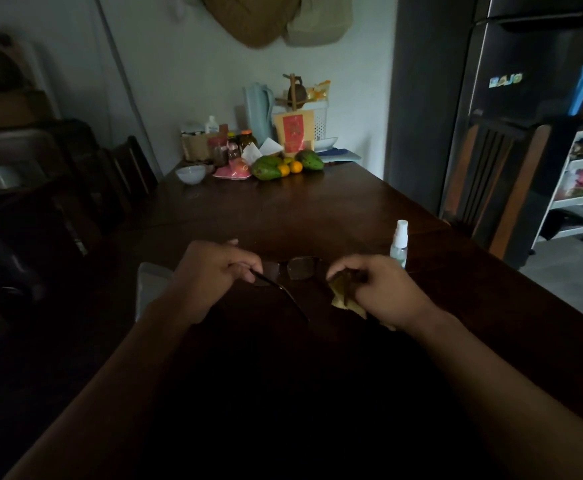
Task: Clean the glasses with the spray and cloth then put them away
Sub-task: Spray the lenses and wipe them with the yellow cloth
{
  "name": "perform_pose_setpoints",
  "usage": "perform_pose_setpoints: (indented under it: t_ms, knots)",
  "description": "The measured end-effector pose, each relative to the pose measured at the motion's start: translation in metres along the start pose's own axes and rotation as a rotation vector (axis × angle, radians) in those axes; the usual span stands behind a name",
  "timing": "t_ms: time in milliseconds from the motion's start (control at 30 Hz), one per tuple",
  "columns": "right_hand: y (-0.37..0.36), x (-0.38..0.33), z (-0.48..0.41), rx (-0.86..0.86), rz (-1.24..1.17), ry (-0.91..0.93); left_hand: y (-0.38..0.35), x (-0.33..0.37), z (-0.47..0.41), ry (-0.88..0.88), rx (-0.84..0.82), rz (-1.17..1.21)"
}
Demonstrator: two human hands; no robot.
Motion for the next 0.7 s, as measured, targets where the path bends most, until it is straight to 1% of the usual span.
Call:
perform_pose_setpoints:
  t_ms: [67, 133, 167, 233, 333, 367, 433, 467, 533, 633, 700]
  knots:
    - [0.008, -0.004, 0.004, -0.012, 0.020, -0.004, 0.013, 0.000, 0.001, -0.020, 0.041, -0.015]
    - [0.022, -0.010, 0.007, 0.033, 0.044, 0.008, 0.024, 0.000, 0.005, -0.036, 0.070, -0.018]
    - [0.032, -0.014, 0.010, 0.092, 0.064, 0.025, 0.029, -0.002, 0.007, -0.037, 0.085, -0.017]
    - [0.057, -0.026, 0.016, 0.269, 0.088, 0.077, 0.039, -0.006, 0.010, -0.036, 0.126, -0.019]
    - [0.093, -0.046, 0.036, 0.566, 0.000, 0.196, 0.048, -0.005, 0.012, -0.075, 0.180, -0.059]
    - [0.100, -0.056, 0.043, 0.642, -0.028, 0.258, 0.049, -0.002, 0.013, -0.092, 0.195, -0.065]
    - [0.102, -0.074, 0.056, 0.723, -0.063, 0.373, 0.049, 0.001, 0.012, -0.100, 0.223, -0.051]
    - [0.098, -0.082, 0.059, 0.726, -0.077, 0.412, 0.048, 0.003, 0.011, -0.097, 0.232, -0.049]
    - [0.081, -0.090, 0.056, 0.660, -0.105, 0.425, 0.048, 0.008, 0.010, -0.094, 0.254, -0.043]
    - [0.042, -0.079, 0.037, 0.460, -0.158, 0.272, 0.049, 0.022, 0.009, -0.112, 0.288, 0.046]
    - [0.020, -0.062, 0.025, 0.379, -0.122, 0.175, 0.046, 0.033, 0.006, -0.135, 0.291, 0.103]
Point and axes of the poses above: each hand's wrist, its own z-axis away from the middle knuckle, its own y-axis out of the back of the hand, x = y × z, the point moved 10 cm from there along -z, towards the middle knuckle, and after that the axes turned 6 degrees about -y, right-handed, at the moved point
